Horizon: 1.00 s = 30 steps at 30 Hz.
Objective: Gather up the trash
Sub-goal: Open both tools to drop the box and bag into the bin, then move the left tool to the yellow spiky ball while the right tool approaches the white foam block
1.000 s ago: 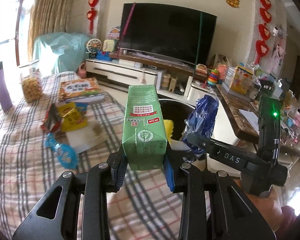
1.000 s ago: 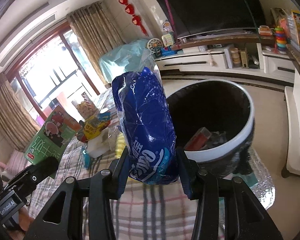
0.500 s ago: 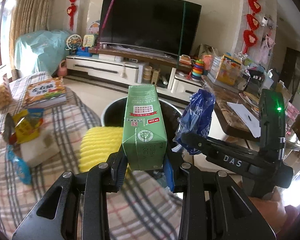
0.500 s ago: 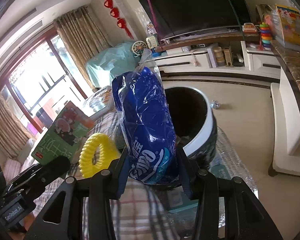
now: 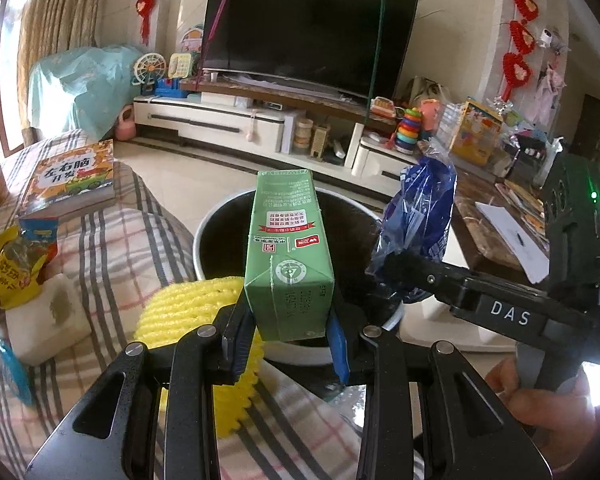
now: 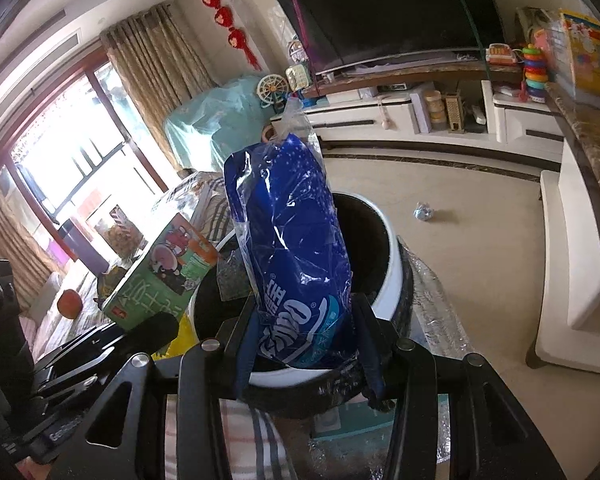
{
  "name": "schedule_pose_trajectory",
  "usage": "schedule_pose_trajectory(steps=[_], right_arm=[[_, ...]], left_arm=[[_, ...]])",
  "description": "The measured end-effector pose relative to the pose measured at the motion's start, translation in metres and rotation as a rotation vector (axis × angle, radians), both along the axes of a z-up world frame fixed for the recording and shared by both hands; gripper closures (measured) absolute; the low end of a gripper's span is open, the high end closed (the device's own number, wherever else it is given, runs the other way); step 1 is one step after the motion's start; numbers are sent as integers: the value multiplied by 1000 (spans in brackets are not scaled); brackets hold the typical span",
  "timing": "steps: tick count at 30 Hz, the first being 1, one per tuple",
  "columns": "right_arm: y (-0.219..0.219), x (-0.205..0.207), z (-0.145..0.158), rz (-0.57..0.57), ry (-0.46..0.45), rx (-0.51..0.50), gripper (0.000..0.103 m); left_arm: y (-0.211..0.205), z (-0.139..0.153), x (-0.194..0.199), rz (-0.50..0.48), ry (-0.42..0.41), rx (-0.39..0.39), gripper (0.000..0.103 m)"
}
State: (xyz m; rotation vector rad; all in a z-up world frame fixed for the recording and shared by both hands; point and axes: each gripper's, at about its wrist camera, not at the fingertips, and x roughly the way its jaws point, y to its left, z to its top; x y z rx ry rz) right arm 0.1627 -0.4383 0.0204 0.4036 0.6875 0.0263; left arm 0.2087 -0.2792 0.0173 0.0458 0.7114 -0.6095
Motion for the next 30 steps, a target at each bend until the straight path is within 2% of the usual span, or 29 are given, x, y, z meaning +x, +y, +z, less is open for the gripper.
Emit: schedule_pose_trajectory(steps=[7,9,11,13,16,19,30], right_arm=[[0,21,-4,22,20,-2,55],[-2,26,-5,22,26,-3,54],[-6,30,-6,19,31,-3,50],[-8,32,-6,16,38,2,47],[-9,32,-7,8,41,2,45],[-10,31,-7,5,39,7,39],[9,12,-4,9,9,39,39]], left_arm=[[1,-1,11,-6,4,16,71],[0,-2,12,-14,0,26,65],[0,0,12,-10,-10,30,48],[2,1,11,0,-22,32,43],[6,1,13,4,-20,26,43],[12,0,13,10,-14,21,43],[59,4,-9,56,2,-33,38]])
